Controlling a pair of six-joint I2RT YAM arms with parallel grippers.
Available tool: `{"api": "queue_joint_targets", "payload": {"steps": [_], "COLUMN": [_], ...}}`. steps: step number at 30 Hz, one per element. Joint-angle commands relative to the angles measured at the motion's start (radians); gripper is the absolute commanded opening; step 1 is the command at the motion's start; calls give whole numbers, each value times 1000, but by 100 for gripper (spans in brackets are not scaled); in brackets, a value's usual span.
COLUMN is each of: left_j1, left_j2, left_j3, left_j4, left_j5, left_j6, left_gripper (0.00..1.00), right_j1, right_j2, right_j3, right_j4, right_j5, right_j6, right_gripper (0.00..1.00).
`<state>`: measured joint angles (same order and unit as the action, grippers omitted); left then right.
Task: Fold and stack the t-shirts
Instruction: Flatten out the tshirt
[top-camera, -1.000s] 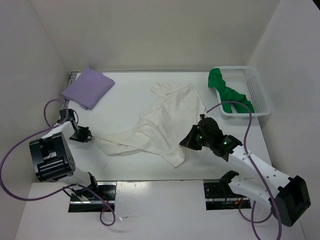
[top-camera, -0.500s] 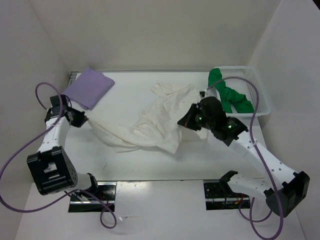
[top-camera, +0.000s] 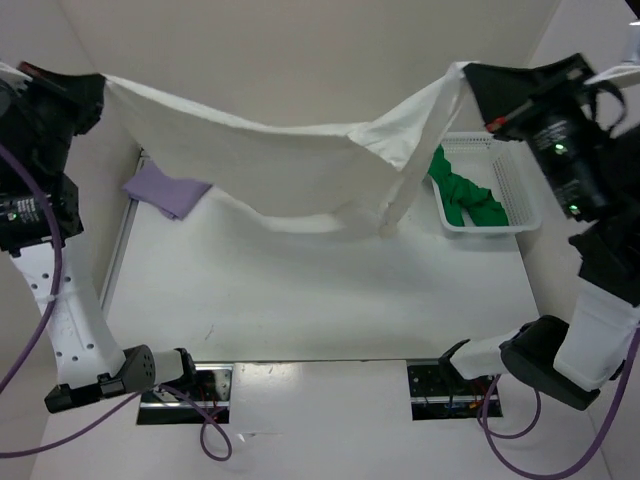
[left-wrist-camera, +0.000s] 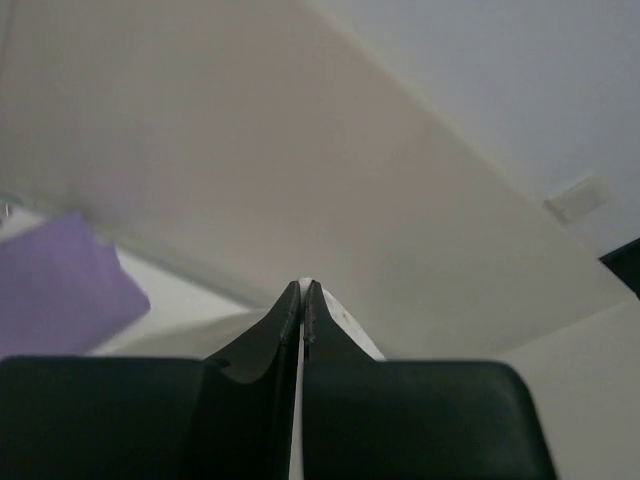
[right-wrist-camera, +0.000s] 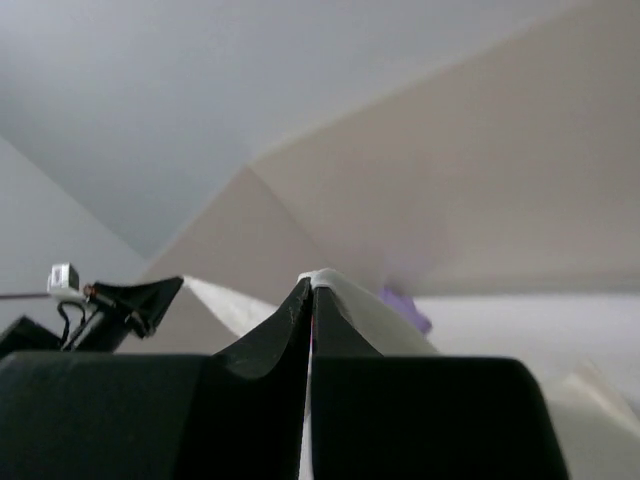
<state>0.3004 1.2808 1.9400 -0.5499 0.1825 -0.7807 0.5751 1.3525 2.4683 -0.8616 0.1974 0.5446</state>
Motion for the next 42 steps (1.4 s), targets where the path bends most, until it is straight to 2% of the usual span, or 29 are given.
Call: {"api": "queue_joint_targets", "payload": {"steps": [1, 4, 6, 11, 14, 15, 16, 17, 19, 22, 24, 26, 27, 29, 31, 35, 37, 39, 41, 42], "left_j1": [3, 3, 3, -23, -59, -76, -105, -118, -136, -147, -147, -147, -147, -135, -115, -49, -49, -40, -40, -40], "left_j2": [18, 40, 40, 49, 78, 92, 119, 142, 222, 332, 383, 442, 451, 451, 451, 440, 427, 387, 318, 287], "left_j3": [163, 192, 146, -48, -168, -200, -251, -260, -260, -204, -97, -6, 75, 141, 215, 272, 272, 167, 50, -107], "left_j4": [-53, -53, -12, 71, 118, 143, 166, 189, 223, 245, 245, 217, 217, 217, 217, 229, 229, 272, 321, 350], "left_j5": [-67, -77, -41, -69, -112, -145, -158, -167, -167, -158, -146, -132, -132, -132, -94, -61, -61, -40, -31, -31], "left_j6": [73, 74, 74, 74, 74, 74, 74, 64, 52, 23, 12, 3, 3, 3, -8, -31, -19, -19, -9, -9], "left_gripper": [0, 0, 0, 0, 0, 0, 0, 0, 0, 0, 0, 0, 0, 0, 0, 0, 0, 0, 0, 0], "right_j1": [-6, -6, -6, -21, -66, -93, -142, -237, -288, -354, -368, -368, -391, -400, -400, -428, -428, -428, -428, -428], "right_j2": [28, 59, 111, 227, 338, 364, 396, 463, 570, 654, 686, 686, 686, 674, 613, 525, 498, 441, 369, 261], "right_j3": [167, 153, 126, 81, 101, 101, 101, 113, 126, 221, 286, 334, 351, 376, 350, 330, 273, 198, -19, -131], "right_j4": [-59, -4, 6, 42, 67, 81, 81, 81, 105, 105, 120, 180, 202, 254, 323, 345, 300, 270, 277, 307], "right_j5": [91, 76, 124, 209, 168, 136, -35, -115, -212, -289, -300, -323, -341, -354, -369, -392, -392, -392, -401, -412], "right_j6": [-84, -106, -132, -231, -258, -258, -246, -201, -189, -143, -106, -80, -34, -3, 17, 49, 26, 3, -32, -32], "right_gripper": [0, 0, 0, 0, 0, 0, 0, 0, 0, 0, 0, 0, 0, 0, 0, 0, 0, 0, 0, 0]}}
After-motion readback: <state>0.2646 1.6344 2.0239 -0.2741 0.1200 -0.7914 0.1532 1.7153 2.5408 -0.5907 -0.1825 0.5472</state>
